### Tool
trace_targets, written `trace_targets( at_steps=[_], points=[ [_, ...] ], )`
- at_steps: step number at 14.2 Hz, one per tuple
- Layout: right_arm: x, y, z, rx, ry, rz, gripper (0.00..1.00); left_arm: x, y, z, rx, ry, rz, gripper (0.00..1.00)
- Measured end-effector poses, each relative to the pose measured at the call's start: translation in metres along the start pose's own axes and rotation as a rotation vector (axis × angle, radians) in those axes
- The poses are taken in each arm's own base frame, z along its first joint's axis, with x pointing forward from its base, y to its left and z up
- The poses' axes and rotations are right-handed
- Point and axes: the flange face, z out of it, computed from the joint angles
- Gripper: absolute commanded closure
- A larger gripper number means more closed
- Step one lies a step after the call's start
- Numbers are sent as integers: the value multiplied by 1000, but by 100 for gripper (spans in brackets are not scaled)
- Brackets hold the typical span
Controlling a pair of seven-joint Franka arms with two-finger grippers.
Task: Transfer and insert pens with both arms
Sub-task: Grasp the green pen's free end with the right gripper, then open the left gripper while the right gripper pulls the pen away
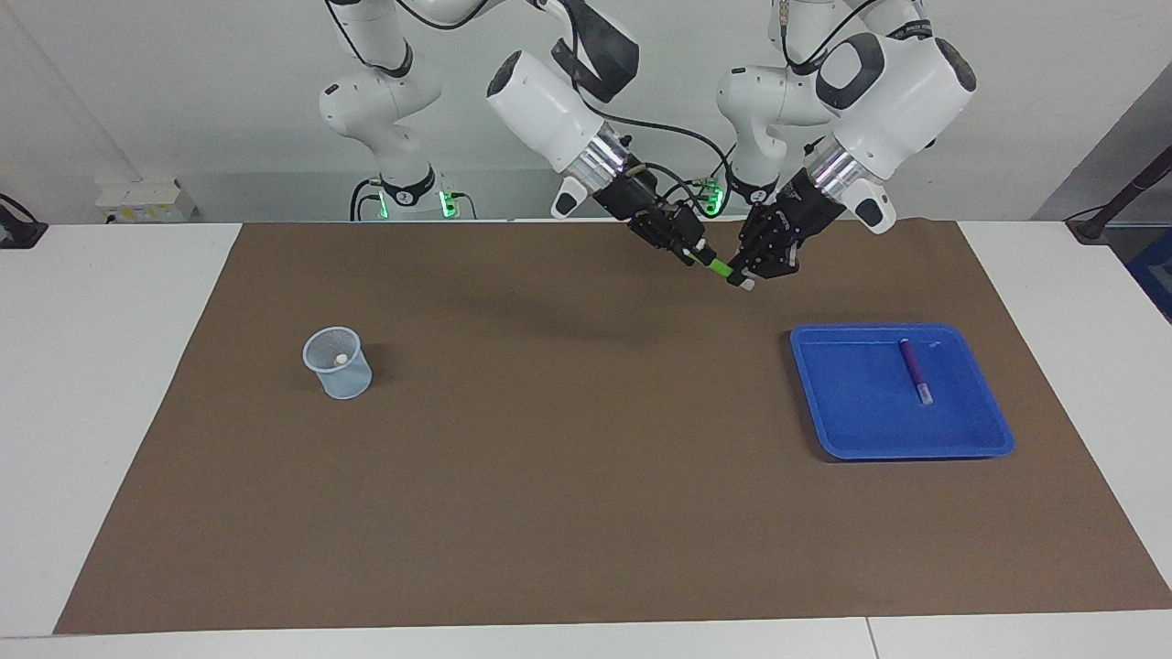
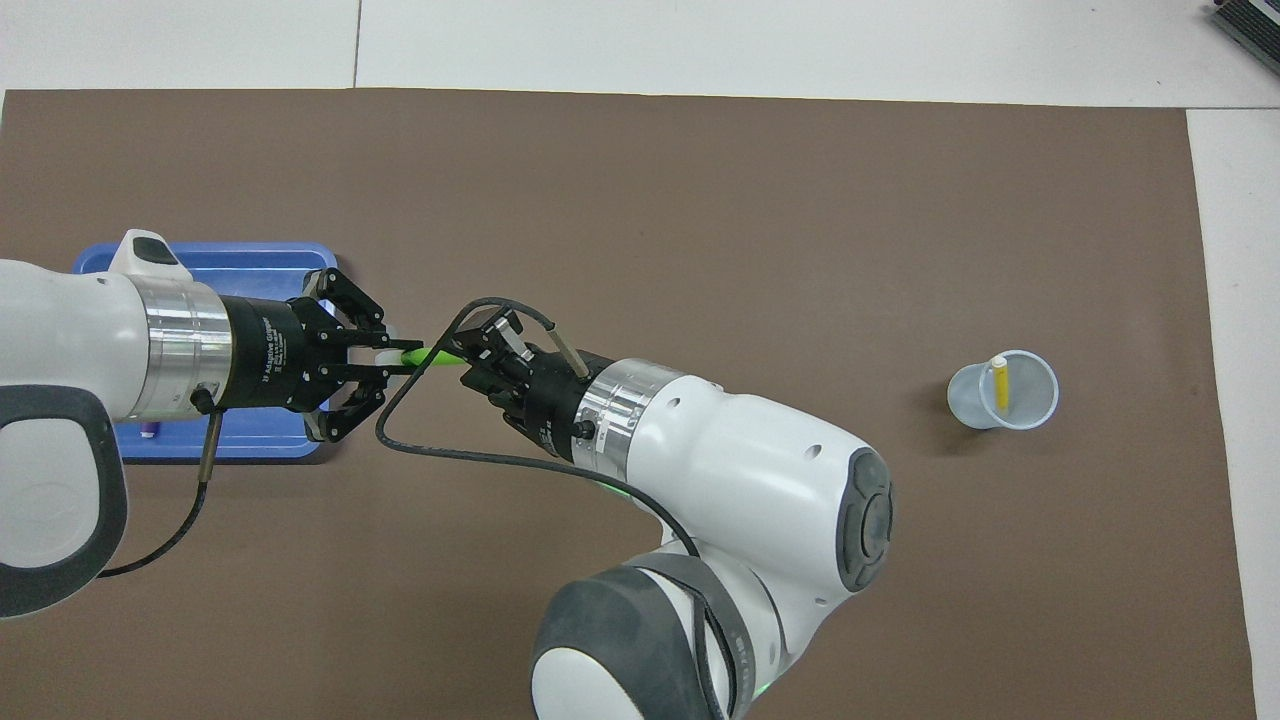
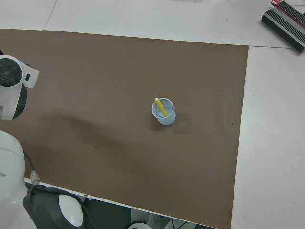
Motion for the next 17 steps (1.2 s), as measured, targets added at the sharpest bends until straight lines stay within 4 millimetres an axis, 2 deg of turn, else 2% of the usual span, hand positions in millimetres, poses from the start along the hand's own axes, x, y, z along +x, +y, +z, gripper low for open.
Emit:
trace_targets(
  at_steps=[2, 4, 6, 12, 13, 14, 15, 16, 17],
  points=[
    [0, -1, 0, 3, 1, 0, 72, 0, -1, 1, 4, 0, 0, 100],
    [1, -1, 0, 2, 1, 0, 83, 0, -1, 1, 4, 1, -1, 100],
    [1, -1, 1, 3, 4, 1, 98, 1, -1, 1, 1, 2, 1, 100],
    [1, -1, 1, 5, 5, 1, 100, 1, -1, 1, -1, 2, 4, 100],
    [1, -1, 1, 5, 5, 1, 100, 1, -1, 0, -1, 2, 4, 79],
    [1, -1, 1, 5, 5, 1, 100, 1, -1, 0, -2, 2, 5, 50],
    [2, -1, 1, 6, 6, 1, 100, 1, -1, 0, -5, 1, 5, 32],
    [2, 0, 2, 6, 8, 2, 100, 0, -1, -2, -9, 1, 7, 21],
    [4, 1, 3, 6, 11, 3, 100, -1, -2, -5, -13, 0, 14, 18]
  ],
)
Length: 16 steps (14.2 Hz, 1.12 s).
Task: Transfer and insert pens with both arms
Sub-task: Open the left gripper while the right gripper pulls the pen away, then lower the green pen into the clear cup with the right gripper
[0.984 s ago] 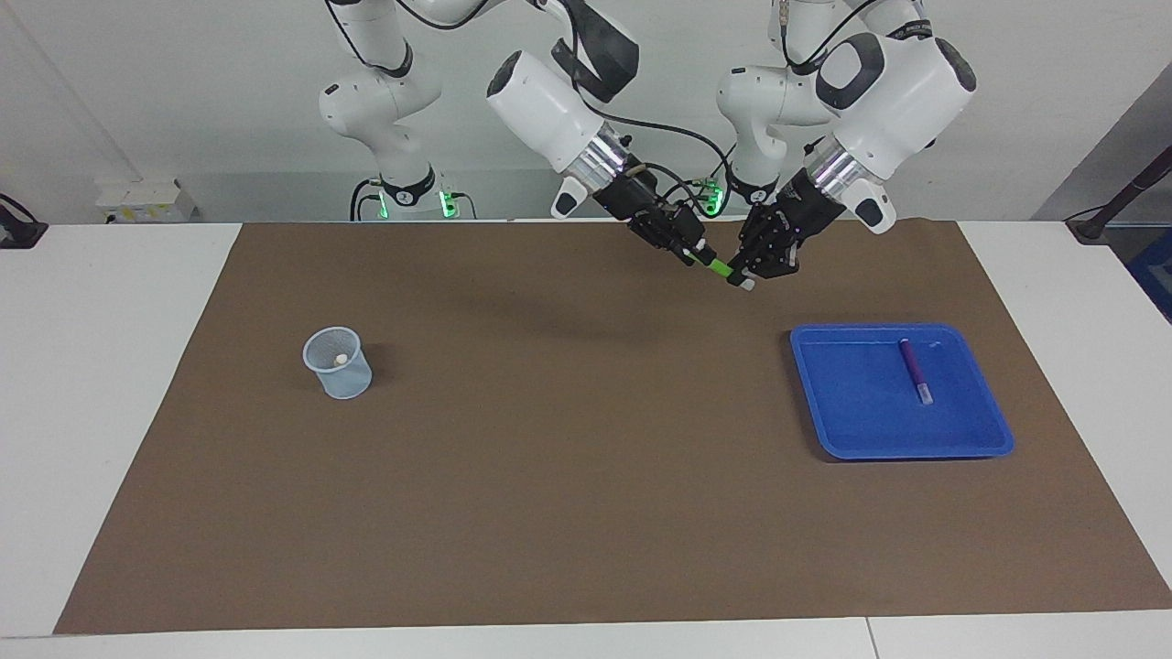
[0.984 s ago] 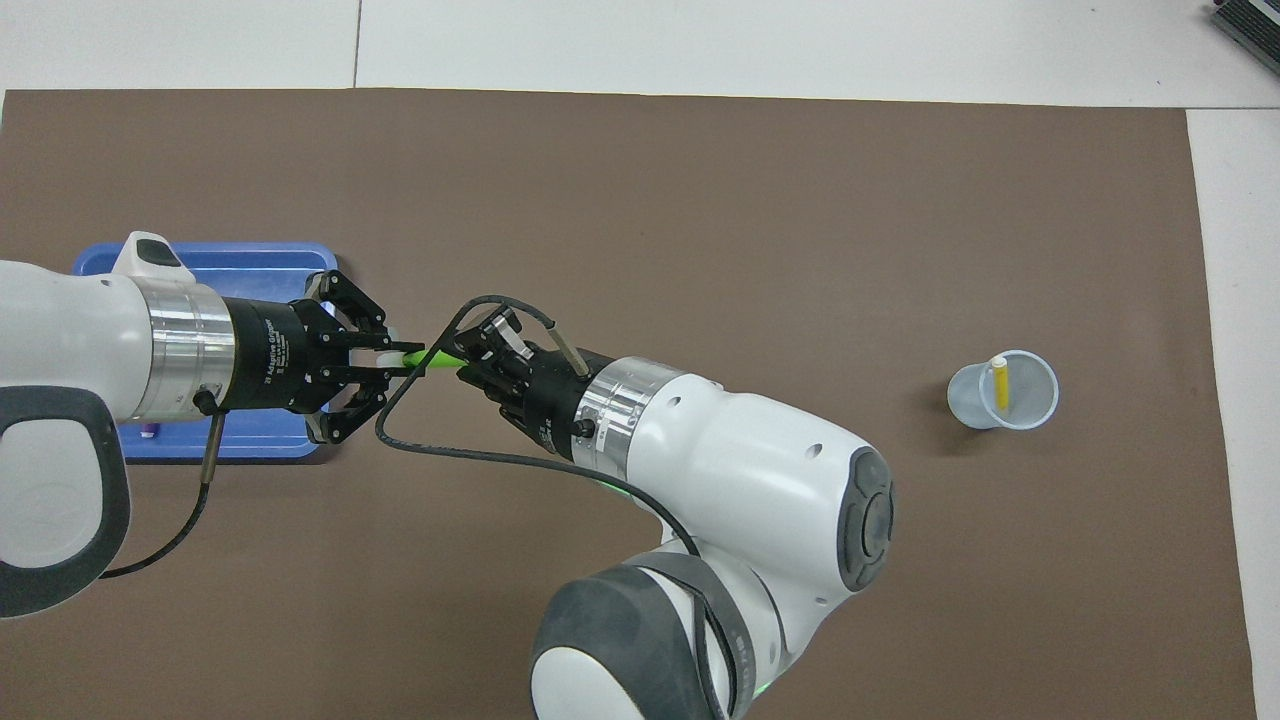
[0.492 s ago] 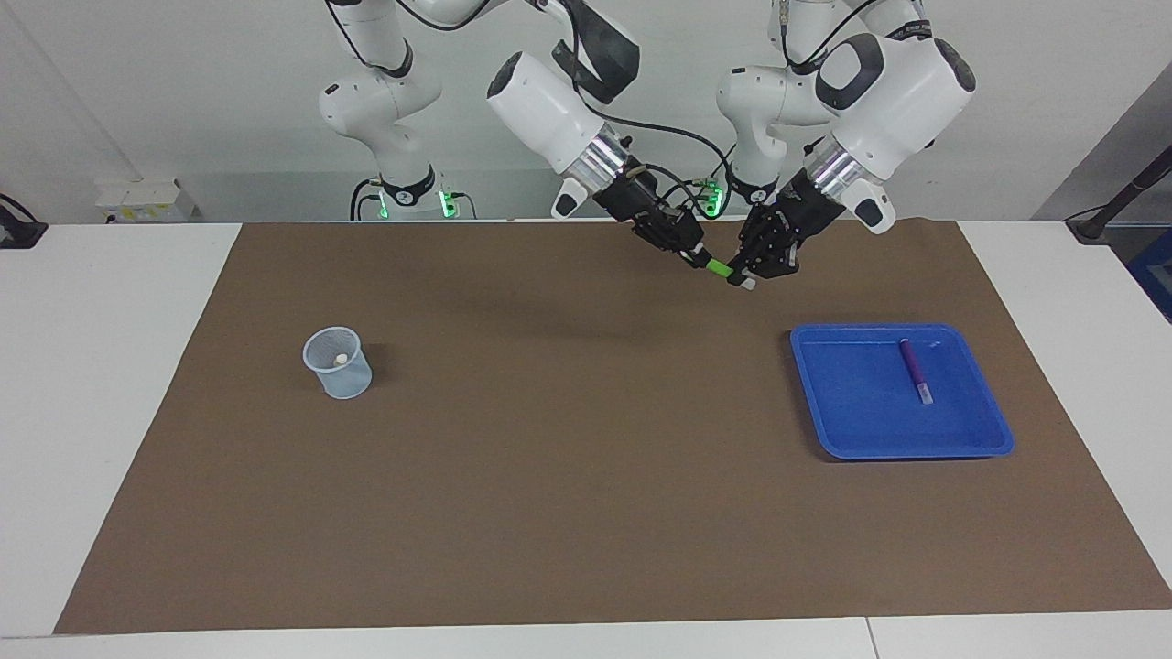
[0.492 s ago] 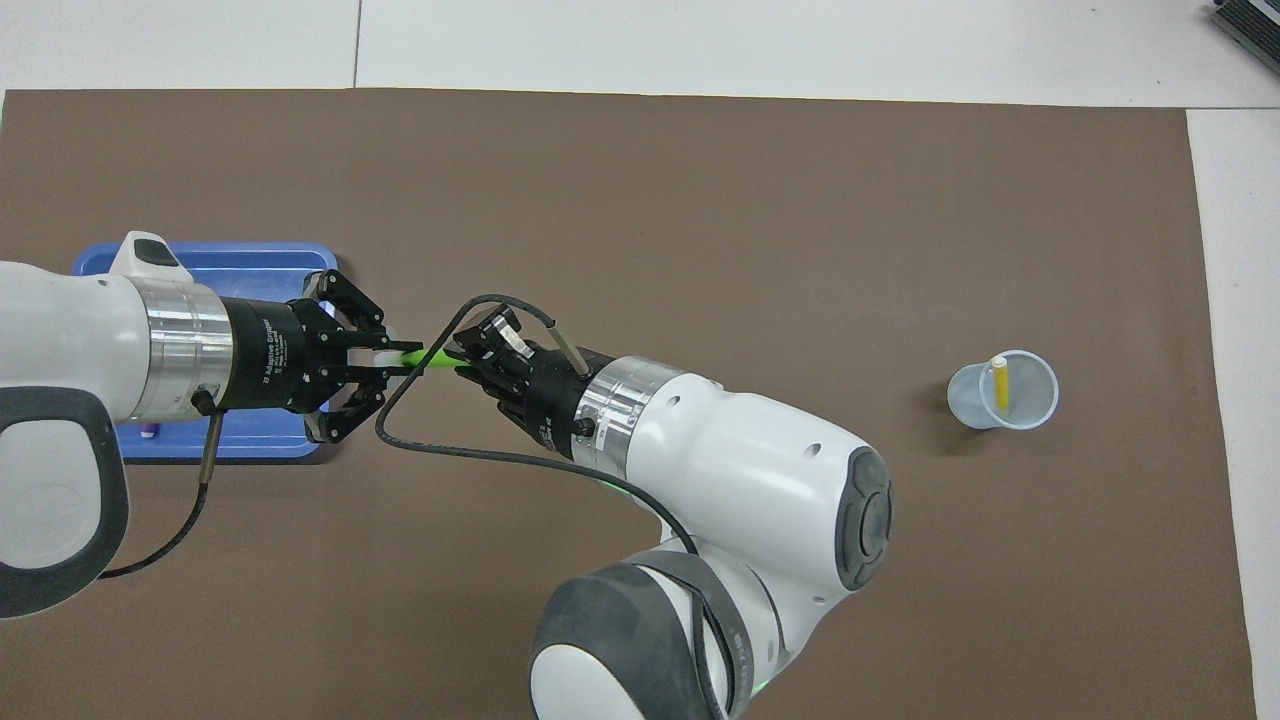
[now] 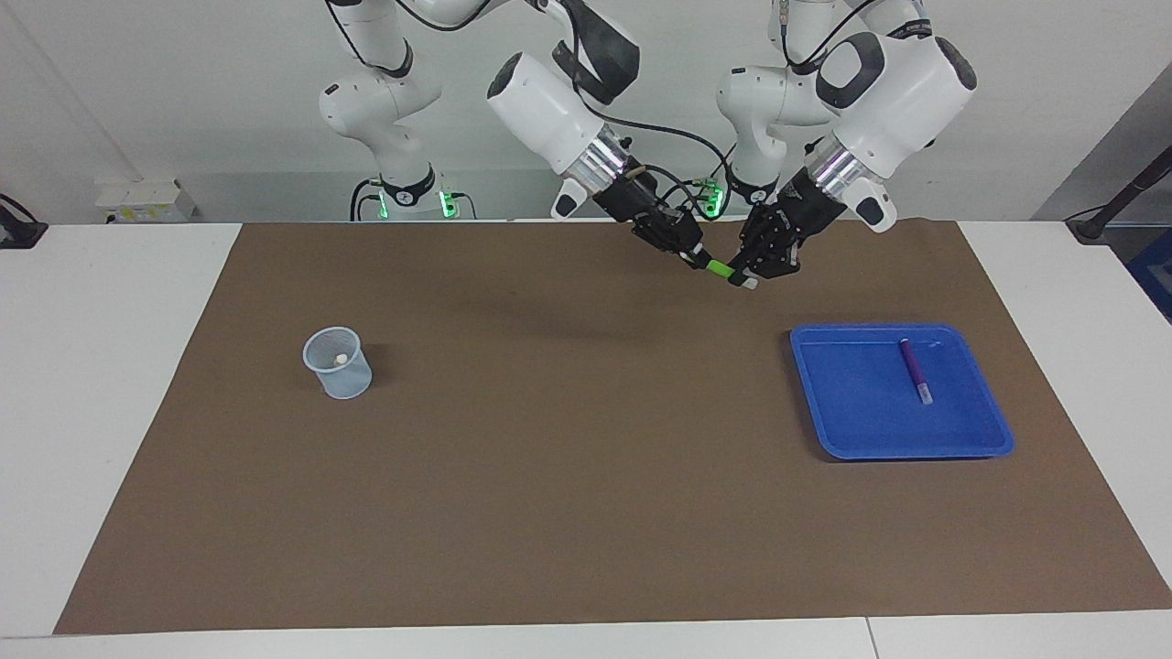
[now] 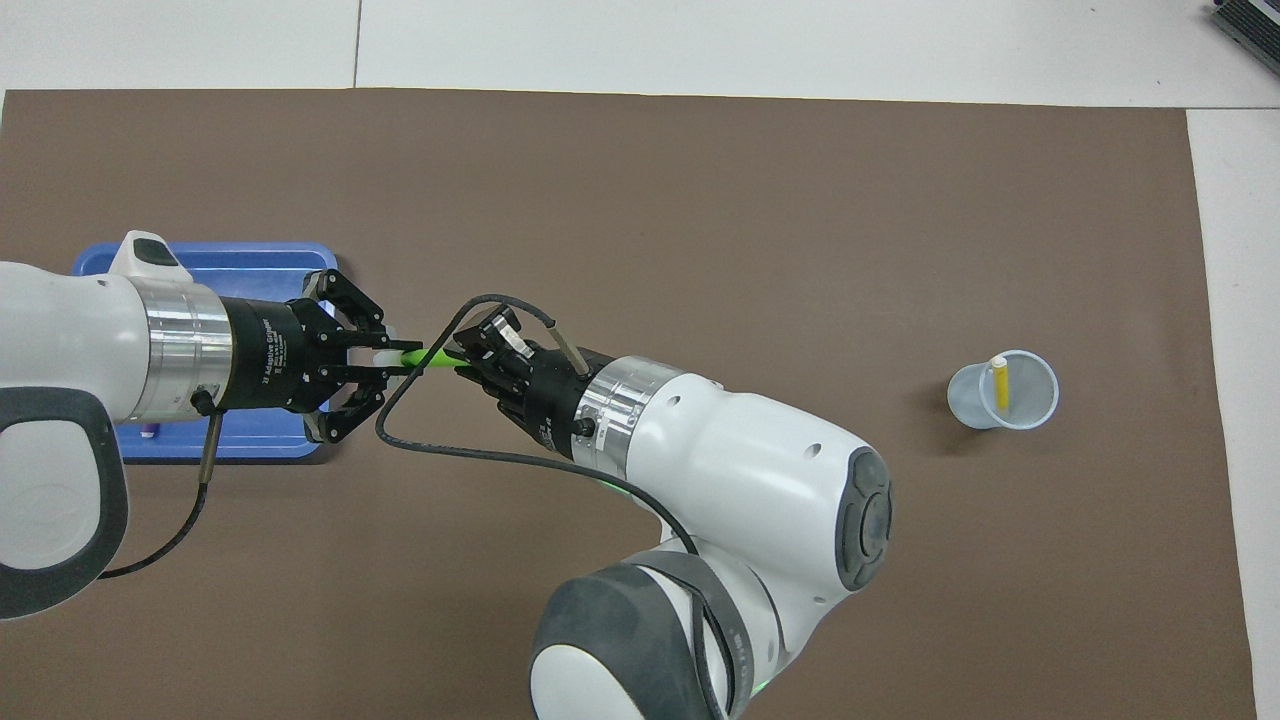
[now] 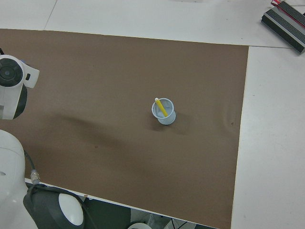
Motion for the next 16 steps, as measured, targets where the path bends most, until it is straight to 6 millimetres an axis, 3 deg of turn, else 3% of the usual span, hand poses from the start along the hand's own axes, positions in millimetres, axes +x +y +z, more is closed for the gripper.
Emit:
trace_targets(
  at_steps=[4, 6, 9, 11, 16],
  points=[
    [9, 7, 5, -48, -21, -109, 100, -4, -3, -6, -9, -2, 32, 18],
    [29, 11, 3, -110, -64, -203, 100, -4, -5, -5, -3, -2, 75, 18],
    [57, 20, -5, -203, -129, -383, 100, 4, -18, 3, 49, -5, 292, 19],
    [73, 28, -12, -297, -148, -510, 100, 21, -25, 0, 85, 6, 441, 20],
    [101, 45, -32, -530, -203, -840, 100, 88, -35, -33, 224, 85, 854, 20]
  ],
)
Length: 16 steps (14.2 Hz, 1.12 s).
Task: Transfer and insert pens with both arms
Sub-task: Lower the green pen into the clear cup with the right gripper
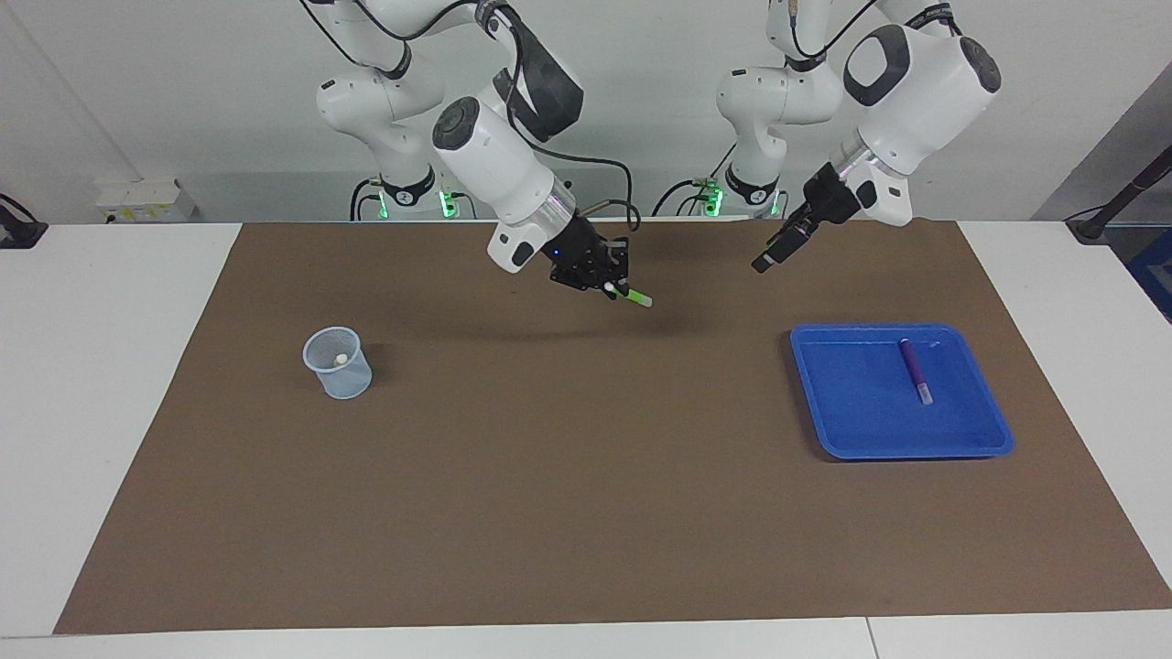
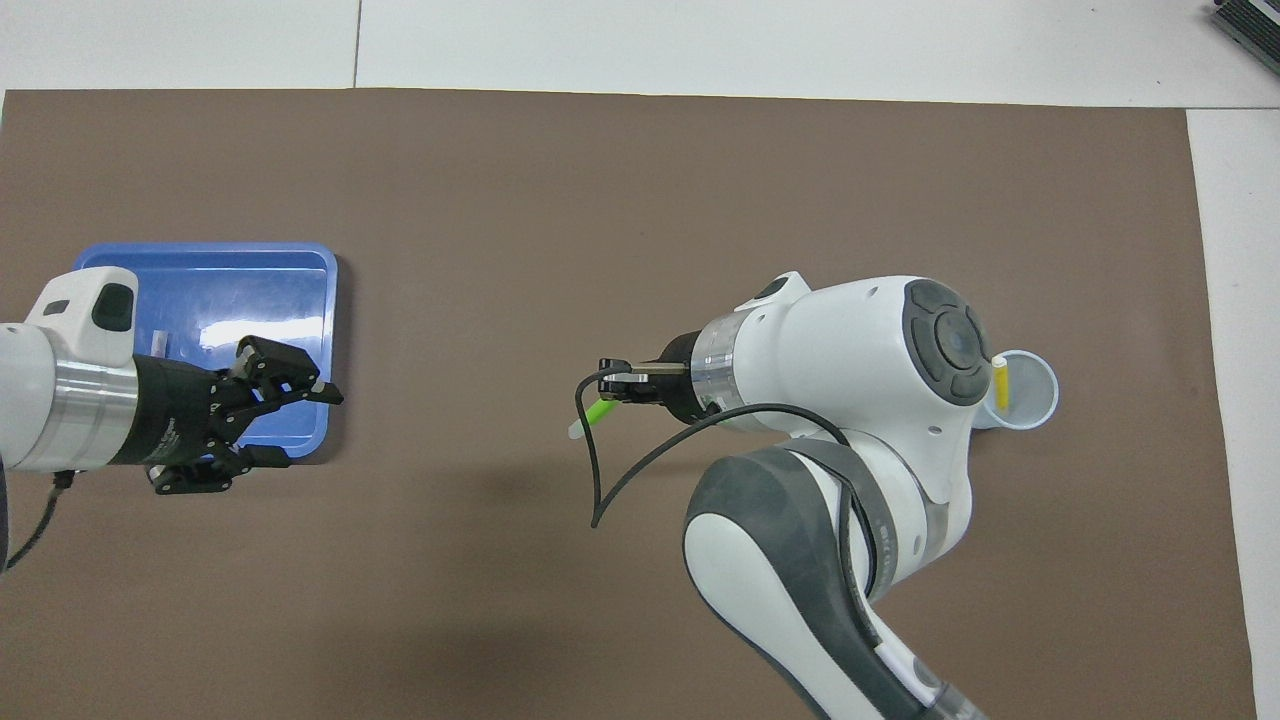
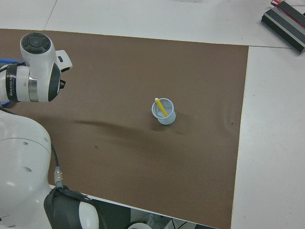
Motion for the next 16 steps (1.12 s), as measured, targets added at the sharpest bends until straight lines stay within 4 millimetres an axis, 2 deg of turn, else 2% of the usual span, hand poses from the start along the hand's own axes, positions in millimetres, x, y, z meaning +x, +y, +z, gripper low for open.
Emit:
trace_targets(
  at_steps=[4, 8, 10, 13, 16],
  points=[
    [6, 49, -19, -152, -93, -272, 100, 33, -48, -19, 93, 58, 281, 21],
    [10, 95, -63, -276, -183, -505, 100, 62, -93, -36, 168, 94, 493, 22],
    [12, 127, -91, -346, -238, -652, 100, 79, -107, -32, 190, 116, 546, 22],
    [19, 170, -127, -442, -317, -833, 100, 109, -122, -14, 212, 134, 590, 22],
    [25, 198, -143, -489, -353, -950, 100, 138, -140, 2, 217, 151, 619, 23]
  ],
)
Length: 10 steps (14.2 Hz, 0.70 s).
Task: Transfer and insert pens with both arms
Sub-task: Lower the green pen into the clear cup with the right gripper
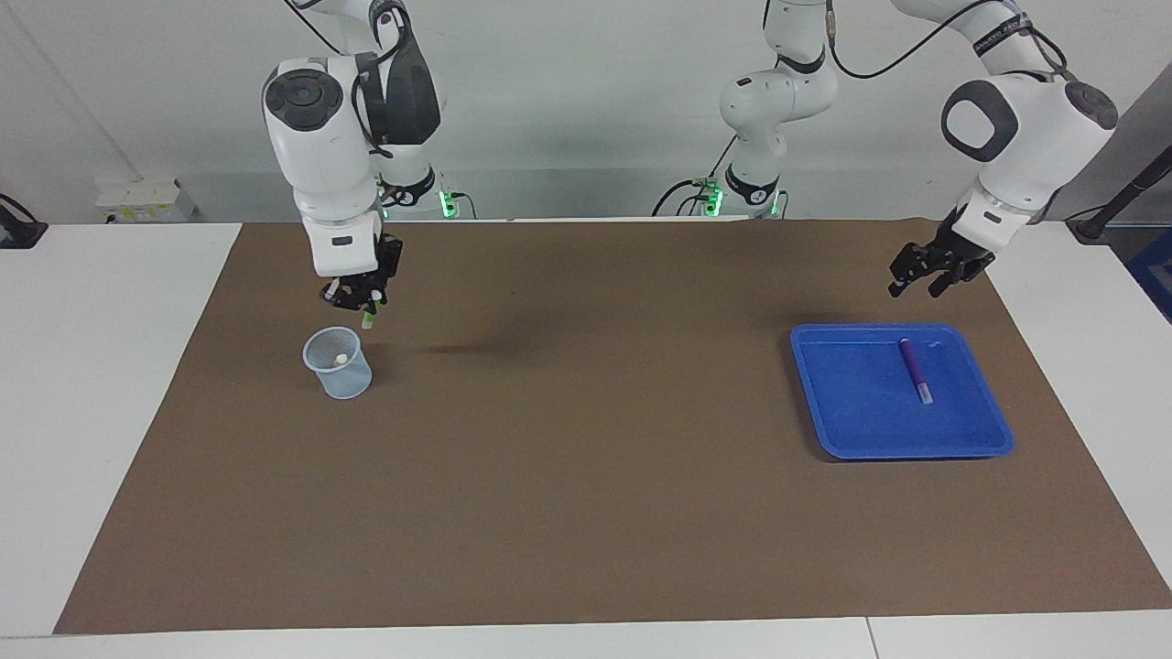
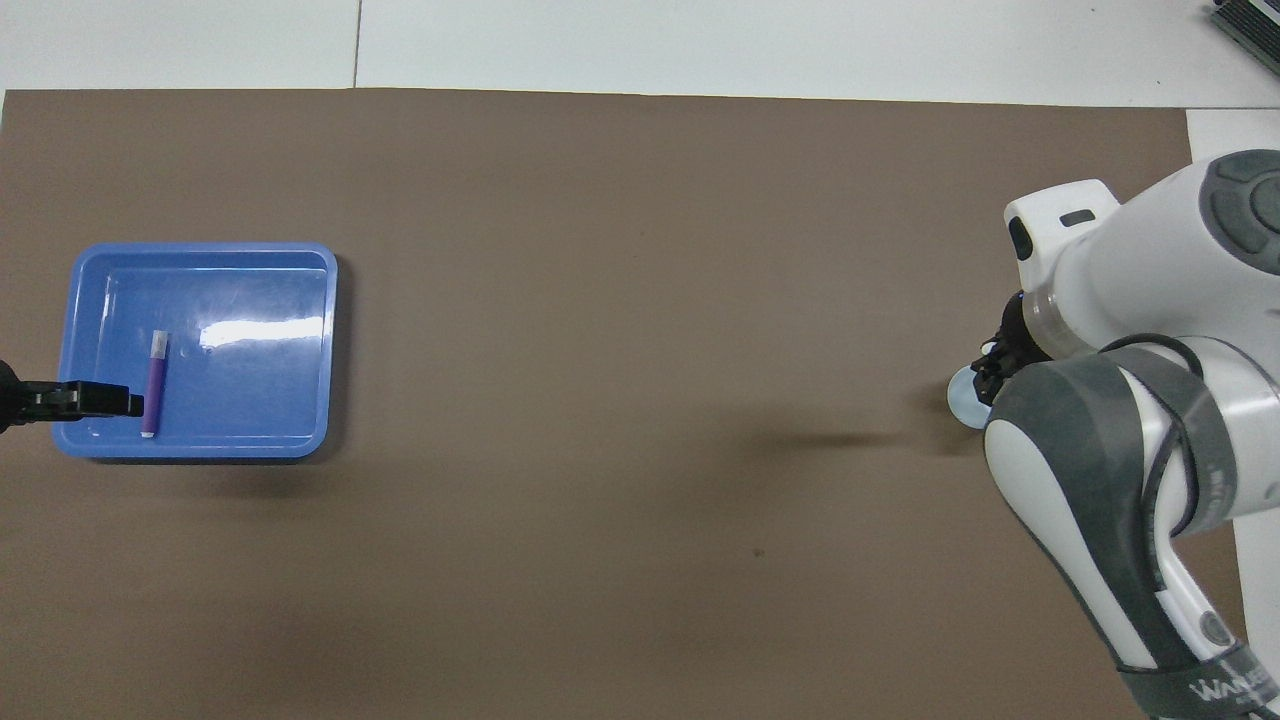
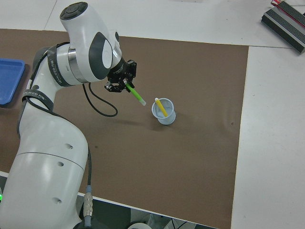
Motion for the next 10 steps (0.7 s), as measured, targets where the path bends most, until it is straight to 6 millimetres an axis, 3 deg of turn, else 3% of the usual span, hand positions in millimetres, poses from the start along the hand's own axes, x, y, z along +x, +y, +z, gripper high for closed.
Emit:
trace_targets(
  at_steps=[7, 10],
  points=[
    [-40, 30, 41, -30, 23, -33, 100, 23, -28, 49, 24, 45, 0, 23],
    [-48, 31, 51, -30, 24, -25, 100, 31, -38, 71, 34, 61, 3, 23]
  ],
)
